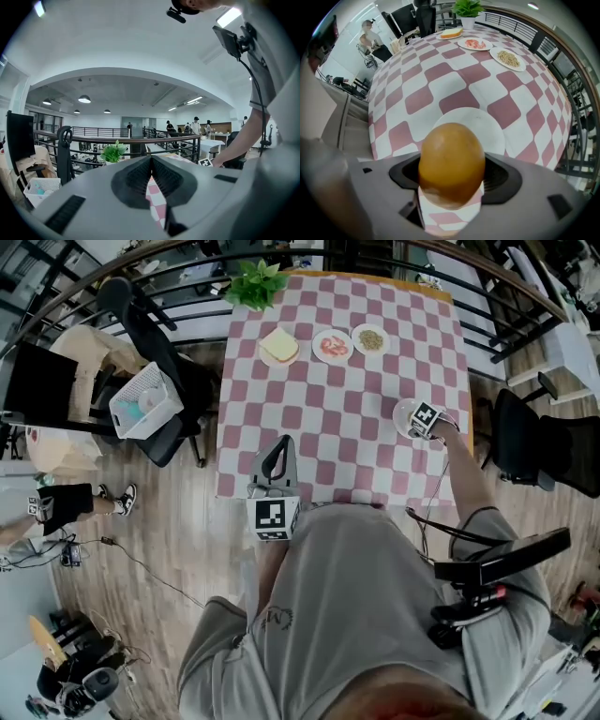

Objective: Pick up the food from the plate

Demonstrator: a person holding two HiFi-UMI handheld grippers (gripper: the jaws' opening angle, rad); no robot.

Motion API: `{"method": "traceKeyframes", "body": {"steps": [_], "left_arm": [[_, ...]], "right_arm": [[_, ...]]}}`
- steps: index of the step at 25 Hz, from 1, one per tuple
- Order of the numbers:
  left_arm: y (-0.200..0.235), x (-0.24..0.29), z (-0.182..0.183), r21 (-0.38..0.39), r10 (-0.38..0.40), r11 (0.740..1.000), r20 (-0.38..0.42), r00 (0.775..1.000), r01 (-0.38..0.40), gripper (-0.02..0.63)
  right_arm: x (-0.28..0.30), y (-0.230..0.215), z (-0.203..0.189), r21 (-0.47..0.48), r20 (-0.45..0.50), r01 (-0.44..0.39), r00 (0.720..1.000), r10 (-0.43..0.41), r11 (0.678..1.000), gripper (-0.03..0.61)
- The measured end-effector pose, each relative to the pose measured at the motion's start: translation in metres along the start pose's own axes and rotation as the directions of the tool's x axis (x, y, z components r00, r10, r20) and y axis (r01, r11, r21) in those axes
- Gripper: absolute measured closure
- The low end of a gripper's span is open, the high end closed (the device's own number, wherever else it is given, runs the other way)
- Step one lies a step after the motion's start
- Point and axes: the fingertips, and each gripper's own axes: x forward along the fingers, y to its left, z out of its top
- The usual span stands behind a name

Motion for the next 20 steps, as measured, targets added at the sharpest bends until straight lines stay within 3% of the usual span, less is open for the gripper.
{"method": "traceKeyframes", "body": {"steps": [11, 16, 20], "left_arm": [[-0.019, 0.023, -0.001, 0.030, -0.149, 0.988, 0.013, 0.989, 0.149, 0.606], [-0.031, 0.026, -0.002, 0.045, -0.197, 0.979, 0.017, 0.980, 0.197, 0.606], [-0.037, 0.024, 0.007, 0.050, -0.212, 0.976, 0.028, 0.977, 0.210, 0.606]], "right_arm": [[-0.081, -0.014, 0.009, -0.136, -0.011, 0.055, 0.998, -0.057, 0.989, 0.244], [-0.121, -0.027, 0.022, -0.164, 0.024, 0.108, 0.994, -0.105, 0.981, 0.244], [-0.128, -0.024, 0.029, -0.130, 0.054, 0.087, 0.995, -0.080, 0.988, 0.244]]}}
